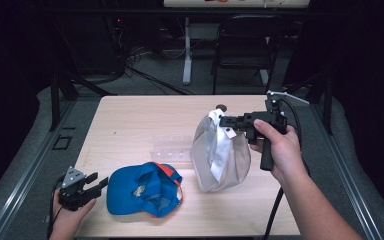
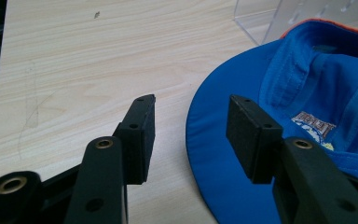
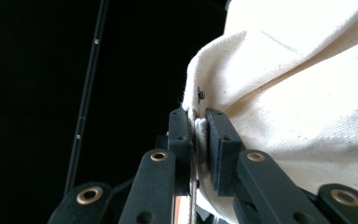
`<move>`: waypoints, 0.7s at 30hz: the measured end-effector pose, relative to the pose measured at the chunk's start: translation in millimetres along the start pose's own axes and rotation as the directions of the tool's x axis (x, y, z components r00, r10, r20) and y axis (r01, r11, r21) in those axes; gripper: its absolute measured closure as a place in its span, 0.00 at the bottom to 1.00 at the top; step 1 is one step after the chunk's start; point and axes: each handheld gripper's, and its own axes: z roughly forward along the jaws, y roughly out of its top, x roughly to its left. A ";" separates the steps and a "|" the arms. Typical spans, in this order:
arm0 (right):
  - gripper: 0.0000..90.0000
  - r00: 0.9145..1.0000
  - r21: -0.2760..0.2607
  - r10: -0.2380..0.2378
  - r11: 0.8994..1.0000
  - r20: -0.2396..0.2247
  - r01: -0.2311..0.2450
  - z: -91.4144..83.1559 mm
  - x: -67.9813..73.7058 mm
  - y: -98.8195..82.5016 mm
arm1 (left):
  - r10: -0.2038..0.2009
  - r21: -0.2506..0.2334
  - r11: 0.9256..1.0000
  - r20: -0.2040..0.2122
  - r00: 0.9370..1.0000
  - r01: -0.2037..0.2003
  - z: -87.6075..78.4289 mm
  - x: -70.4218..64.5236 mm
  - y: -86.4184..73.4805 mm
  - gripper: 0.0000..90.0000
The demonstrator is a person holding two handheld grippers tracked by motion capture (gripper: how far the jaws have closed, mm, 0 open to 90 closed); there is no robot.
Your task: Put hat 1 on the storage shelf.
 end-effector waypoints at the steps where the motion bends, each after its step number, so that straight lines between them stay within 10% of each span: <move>1: 0.90 1.000 -0.005 0.003 1.000 -0.006 -0.003 1.0 2.1 1.8 | -0.001 -0.007 1.000 0.002 1.000 0.001 0.8 -0.6 -0.3 0.58; 21: 0.90 1.000 -0.024 -0.009 1.000 -0.001 0.009 34.4 43.4 42.0 | 0.028 -0.049 0.998 0.047 0.998 -0.026 0.9 -17.5 9.4 0.55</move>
